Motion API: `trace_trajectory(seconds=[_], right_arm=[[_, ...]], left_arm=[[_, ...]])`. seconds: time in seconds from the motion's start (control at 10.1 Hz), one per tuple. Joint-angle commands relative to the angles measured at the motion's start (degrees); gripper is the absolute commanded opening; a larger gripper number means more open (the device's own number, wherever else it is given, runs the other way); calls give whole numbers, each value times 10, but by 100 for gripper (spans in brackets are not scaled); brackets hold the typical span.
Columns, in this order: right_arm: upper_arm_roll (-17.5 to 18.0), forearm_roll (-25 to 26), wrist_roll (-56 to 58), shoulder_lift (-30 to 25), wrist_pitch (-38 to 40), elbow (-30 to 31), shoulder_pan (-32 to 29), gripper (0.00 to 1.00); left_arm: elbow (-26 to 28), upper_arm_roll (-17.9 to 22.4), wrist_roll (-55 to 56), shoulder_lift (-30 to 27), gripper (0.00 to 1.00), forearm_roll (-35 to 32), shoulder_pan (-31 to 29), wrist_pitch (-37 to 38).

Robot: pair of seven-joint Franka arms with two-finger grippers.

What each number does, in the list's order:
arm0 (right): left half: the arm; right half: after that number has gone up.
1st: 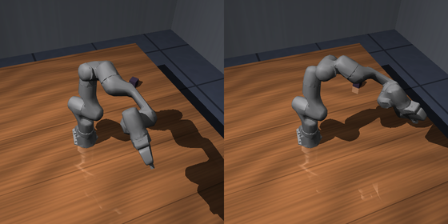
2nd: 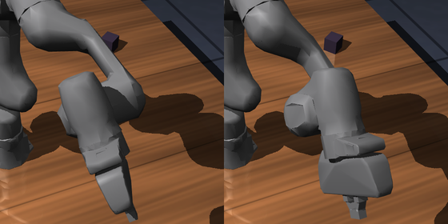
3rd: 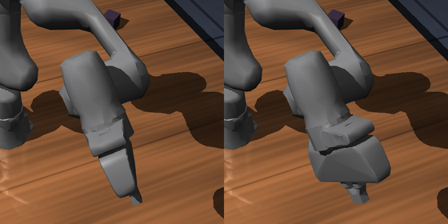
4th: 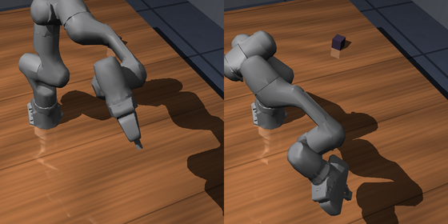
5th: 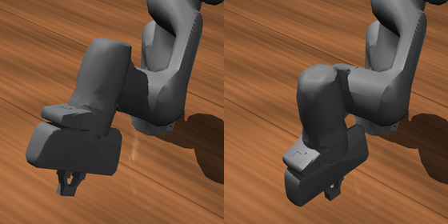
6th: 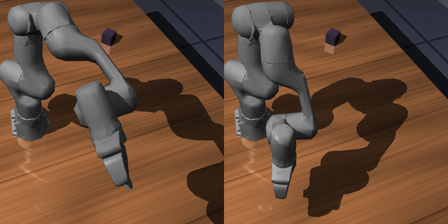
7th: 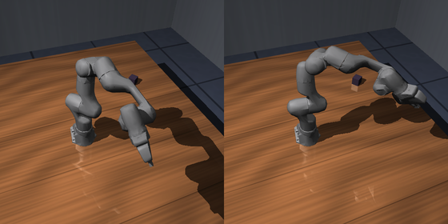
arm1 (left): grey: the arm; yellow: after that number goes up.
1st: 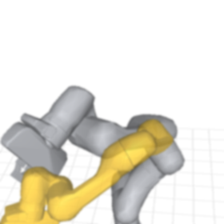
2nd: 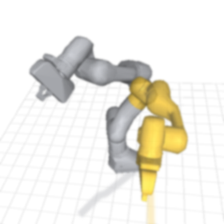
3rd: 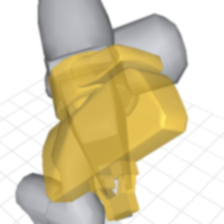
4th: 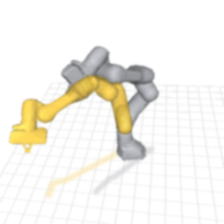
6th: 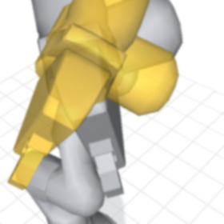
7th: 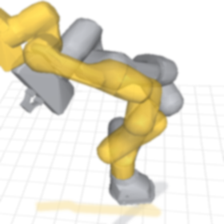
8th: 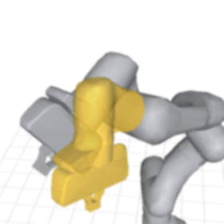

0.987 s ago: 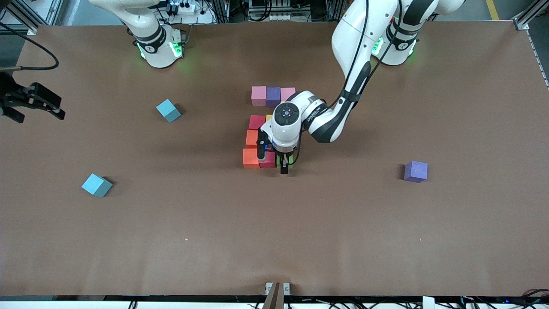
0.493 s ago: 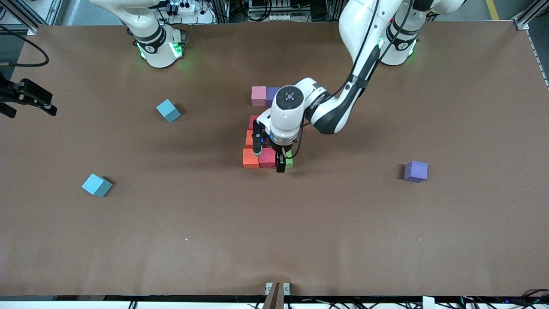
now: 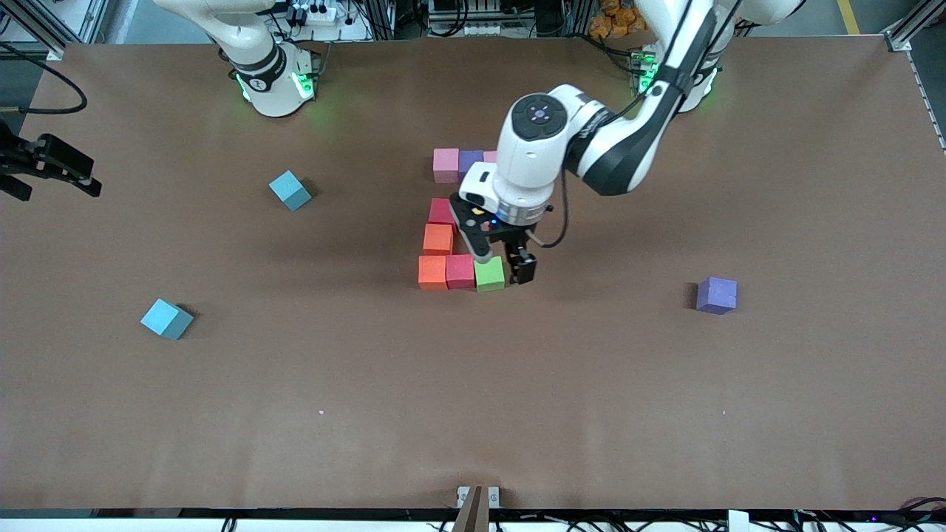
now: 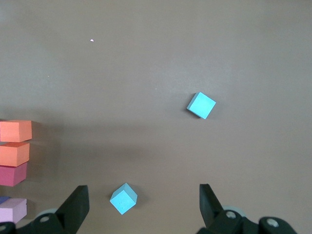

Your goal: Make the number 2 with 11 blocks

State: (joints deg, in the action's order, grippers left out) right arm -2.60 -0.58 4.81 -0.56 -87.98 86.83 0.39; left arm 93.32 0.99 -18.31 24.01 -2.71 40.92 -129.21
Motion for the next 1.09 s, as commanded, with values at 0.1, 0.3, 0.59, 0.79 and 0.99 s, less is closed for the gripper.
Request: trace_trajectory(seconds=[0.1, 0.3, 0.59, 0.79, 0.99], right_arm=[[7, 1, -5, 1, 11, -5, -9, 100], [8, 1, -5, 1, 17, -6, -9, 100], [7, 2, -5, 1, 18, -6, -9, 100], [7, 1, -6, 1, 18, -6, -9, 100], [7, 1, -6, -1, 18, -7, -9, 100]], left_arm=[[-51, -3, 169, -57, 100, -2, -47, 149], [-62, -4, 288, -91, 100, -2, -74, 199], [-62, -7, 338, -150, 100, -3, -167, 242], [-63, -62, 347, -178, 100, -3, -289, 288], [-64, -74, 347, -196, 100, -9, -327, 355]])
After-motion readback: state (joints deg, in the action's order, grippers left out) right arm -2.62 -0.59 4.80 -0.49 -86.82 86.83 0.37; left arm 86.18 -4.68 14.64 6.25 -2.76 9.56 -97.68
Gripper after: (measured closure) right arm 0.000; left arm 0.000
